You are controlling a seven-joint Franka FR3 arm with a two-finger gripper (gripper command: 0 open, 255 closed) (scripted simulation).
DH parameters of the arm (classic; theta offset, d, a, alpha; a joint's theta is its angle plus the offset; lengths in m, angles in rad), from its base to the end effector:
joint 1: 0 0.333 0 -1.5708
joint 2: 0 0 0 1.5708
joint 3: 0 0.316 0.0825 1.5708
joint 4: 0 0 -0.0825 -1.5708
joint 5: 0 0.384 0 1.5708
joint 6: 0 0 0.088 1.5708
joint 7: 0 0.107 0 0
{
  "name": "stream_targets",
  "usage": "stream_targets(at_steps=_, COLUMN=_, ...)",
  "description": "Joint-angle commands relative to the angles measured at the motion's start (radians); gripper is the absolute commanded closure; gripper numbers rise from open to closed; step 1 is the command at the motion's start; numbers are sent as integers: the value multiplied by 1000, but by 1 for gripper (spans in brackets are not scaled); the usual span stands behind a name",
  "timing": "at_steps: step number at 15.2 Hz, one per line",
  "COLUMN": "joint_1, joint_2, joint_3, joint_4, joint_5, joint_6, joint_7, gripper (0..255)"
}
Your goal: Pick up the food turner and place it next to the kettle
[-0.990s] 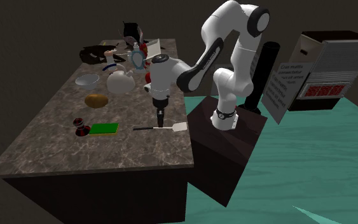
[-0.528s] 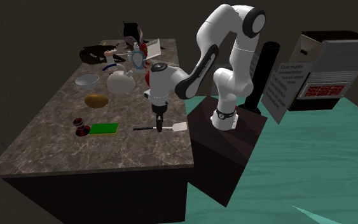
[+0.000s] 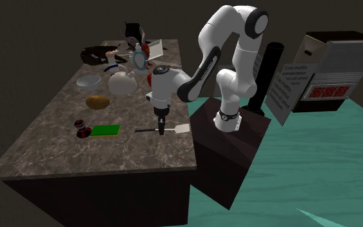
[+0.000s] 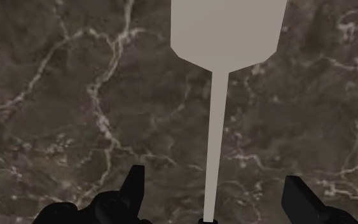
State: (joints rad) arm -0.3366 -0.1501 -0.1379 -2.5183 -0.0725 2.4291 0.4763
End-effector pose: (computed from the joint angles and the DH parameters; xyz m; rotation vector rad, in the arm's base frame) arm 0.4057 -0.2080 0.3386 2.8045 -1.3485 0.0935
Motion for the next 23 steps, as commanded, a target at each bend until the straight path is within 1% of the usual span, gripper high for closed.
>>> stream_targets(at_steps=1, joint_1=0, joint_2=0, joint_3=0, joint_4=0, joint_5=0, joint_6=0, joint_7=0, gripper=255)
stream_targets(at_steps=10, joint_1=0, joint_2=0, joint_3=0, joint_4=0, joint_5=0, joint_6=0, joint_7=0, gripper=255)
stream_targets(at_steps=23, joint_1=0, joint_2=-110, joint_3=7, joint_4=84, joint_5=-5, joint_6=-193, joint_7=2, gripper=255)
